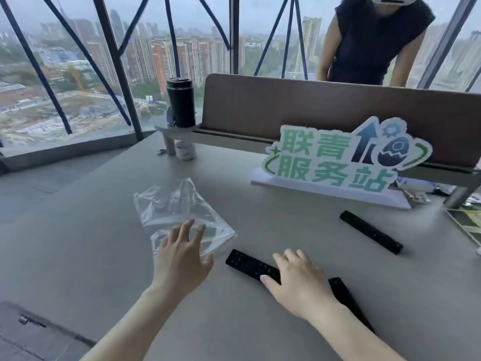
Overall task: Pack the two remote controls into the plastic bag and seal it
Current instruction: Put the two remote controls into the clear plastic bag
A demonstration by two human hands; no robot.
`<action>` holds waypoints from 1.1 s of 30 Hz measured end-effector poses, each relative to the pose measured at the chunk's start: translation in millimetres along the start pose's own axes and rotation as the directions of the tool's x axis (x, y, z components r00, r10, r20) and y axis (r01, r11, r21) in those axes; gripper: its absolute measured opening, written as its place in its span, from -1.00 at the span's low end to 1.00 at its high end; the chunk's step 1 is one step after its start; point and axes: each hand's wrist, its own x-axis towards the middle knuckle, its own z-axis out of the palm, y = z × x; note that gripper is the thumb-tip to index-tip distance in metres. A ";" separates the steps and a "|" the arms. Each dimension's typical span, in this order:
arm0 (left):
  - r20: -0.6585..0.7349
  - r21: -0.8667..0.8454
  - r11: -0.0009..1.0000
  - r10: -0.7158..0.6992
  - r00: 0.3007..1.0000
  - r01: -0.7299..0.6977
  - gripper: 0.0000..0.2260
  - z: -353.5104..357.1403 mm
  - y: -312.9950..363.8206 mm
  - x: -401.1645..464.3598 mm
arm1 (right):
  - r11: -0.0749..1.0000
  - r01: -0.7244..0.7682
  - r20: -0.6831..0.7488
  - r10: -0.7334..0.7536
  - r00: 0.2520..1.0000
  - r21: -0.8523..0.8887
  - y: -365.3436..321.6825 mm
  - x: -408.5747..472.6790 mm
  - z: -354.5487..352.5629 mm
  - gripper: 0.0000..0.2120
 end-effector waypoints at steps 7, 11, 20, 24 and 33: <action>0.096 0.162 0.987 0.001 0.995 -0.017 -0.85 3.3 -20.4 -27.1 | 0.983 -0.124 0.000 0.125 0.992 0.133 -5.7 -42.7 15.8 -0.56; 0.027 0.034 0.997 0.066 0.997 -0.067 -0.91 -17.2 -7.7 -33.0 | 0.819 -0.181 0.097 0.153 0.983 0.544 -4.1 -66.6 4.5 -0.60; -0.095 -0.241 0.954 0.160 0.982 -0.179 -0.81 -48.2 57.2 -16.6 | 0.450 -0.170 0.181 0.017 0.983 0.877 -48.5 -24.5 -17.5 -0.73; -0.078 -0.291 0.948 0.111 0.991 -0.129 -0.78 -43.2 64.4 -9.2 | 0.270 -0.121 0.083 0.149 0.985 0.955 -39.7 -19.1 -12.8 -0.83; -0.047 -0.405 0.911 0.065 0.997 -0.079 -0.74 -6.4 71.4 -23.4 | 0.877 -0.480 0.063 0.481 0.875 -0.017 80.9 -87.5 -21.2 -0.60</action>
